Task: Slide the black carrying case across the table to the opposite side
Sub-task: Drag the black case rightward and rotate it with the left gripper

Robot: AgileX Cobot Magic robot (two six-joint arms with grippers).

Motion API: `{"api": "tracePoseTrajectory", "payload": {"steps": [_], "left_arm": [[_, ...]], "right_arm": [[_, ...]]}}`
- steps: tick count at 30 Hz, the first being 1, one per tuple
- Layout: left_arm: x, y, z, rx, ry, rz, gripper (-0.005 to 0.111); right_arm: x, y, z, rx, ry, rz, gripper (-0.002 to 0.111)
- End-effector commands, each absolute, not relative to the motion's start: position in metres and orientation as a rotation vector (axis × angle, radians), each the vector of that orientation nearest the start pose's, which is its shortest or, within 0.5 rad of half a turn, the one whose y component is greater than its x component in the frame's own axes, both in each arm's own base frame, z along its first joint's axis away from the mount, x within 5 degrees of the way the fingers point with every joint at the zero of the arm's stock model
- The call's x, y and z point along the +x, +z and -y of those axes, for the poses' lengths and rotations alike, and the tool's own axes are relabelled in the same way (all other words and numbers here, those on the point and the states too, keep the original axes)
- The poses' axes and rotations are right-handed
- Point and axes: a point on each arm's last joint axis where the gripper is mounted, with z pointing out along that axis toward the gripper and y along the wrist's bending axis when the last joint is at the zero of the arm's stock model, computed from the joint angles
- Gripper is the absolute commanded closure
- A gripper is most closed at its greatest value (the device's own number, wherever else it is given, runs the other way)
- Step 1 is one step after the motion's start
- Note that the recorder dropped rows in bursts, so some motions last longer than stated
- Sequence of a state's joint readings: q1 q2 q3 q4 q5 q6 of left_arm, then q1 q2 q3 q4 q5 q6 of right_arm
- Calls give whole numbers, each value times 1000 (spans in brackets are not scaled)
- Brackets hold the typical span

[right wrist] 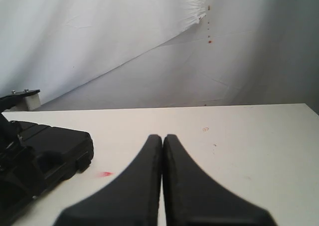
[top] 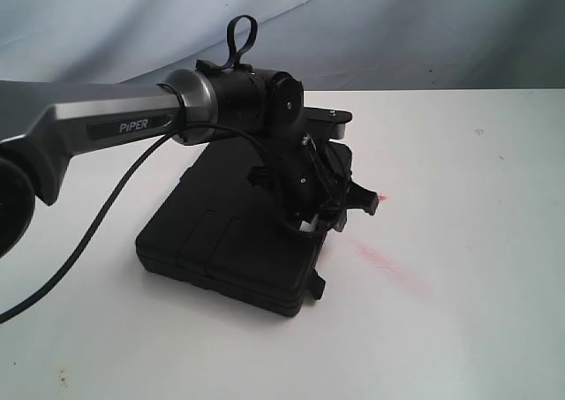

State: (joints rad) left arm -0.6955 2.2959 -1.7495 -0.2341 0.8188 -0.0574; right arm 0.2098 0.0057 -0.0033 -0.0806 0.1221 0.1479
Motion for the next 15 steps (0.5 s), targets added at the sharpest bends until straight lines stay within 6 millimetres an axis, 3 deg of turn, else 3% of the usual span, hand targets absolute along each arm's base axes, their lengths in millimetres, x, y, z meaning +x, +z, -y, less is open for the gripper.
{"api": "tracePoseTrajectory", "payload": {"steps": [1,9,15], "left_arm": [[359,136,305,805,-247,-2829,58],[358,154,303,810,-245,-2796,58],[356,187,302,793,-284,-2720,58]], "right_arm": [[55,202,-11,-112,204,-1605,108],[55,202,-11,-112,204,-1605,108],[55,202,-11,-112,204,-1605,108]]}}
